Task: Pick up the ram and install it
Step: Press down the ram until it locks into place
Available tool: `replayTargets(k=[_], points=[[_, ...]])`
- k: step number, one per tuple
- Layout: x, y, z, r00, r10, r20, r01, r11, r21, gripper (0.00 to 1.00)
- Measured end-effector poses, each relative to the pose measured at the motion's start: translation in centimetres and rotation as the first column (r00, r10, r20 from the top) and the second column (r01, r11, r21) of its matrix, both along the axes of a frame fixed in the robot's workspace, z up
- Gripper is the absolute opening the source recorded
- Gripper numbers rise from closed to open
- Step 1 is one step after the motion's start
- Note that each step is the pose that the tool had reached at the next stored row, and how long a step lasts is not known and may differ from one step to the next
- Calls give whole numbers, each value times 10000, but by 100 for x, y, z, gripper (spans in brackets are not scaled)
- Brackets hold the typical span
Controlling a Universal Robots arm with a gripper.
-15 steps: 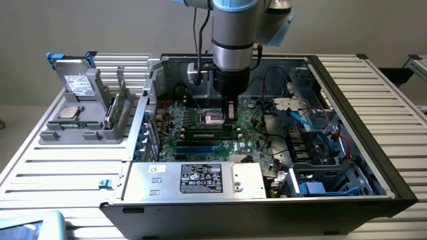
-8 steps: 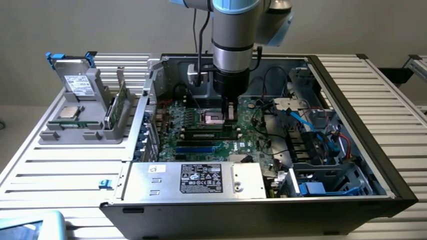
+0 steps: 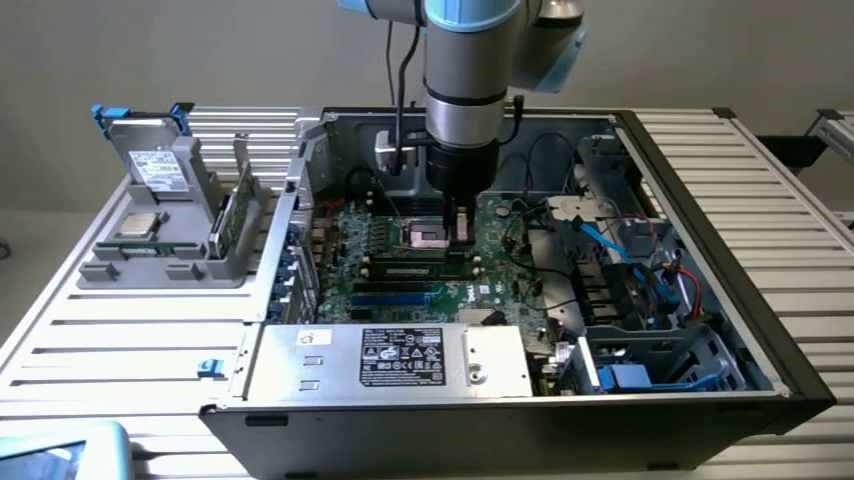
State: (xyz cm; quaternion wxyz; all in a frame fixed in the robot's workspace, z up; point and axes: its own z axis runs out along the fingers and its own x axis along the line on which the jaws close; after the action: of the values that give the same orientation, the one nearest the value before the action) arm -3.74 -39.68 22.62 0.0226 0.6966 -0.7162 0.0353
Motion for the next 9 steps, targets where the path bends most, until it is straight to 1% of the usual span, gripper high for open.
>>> replayTargets(k=[1,2,4,6,9], points=[[0,0,0,10000,0,0,0,10000,0,11],[-3,2,12,10000,-3,5,3,10000,15,11],[-27,1,69,10000,-1,-1,1,10000,6,11],[-85,0,92,10000,0,-2,0,10000,6,11],[-220,0,95,10000,0,-4,0,10000,4,11]])
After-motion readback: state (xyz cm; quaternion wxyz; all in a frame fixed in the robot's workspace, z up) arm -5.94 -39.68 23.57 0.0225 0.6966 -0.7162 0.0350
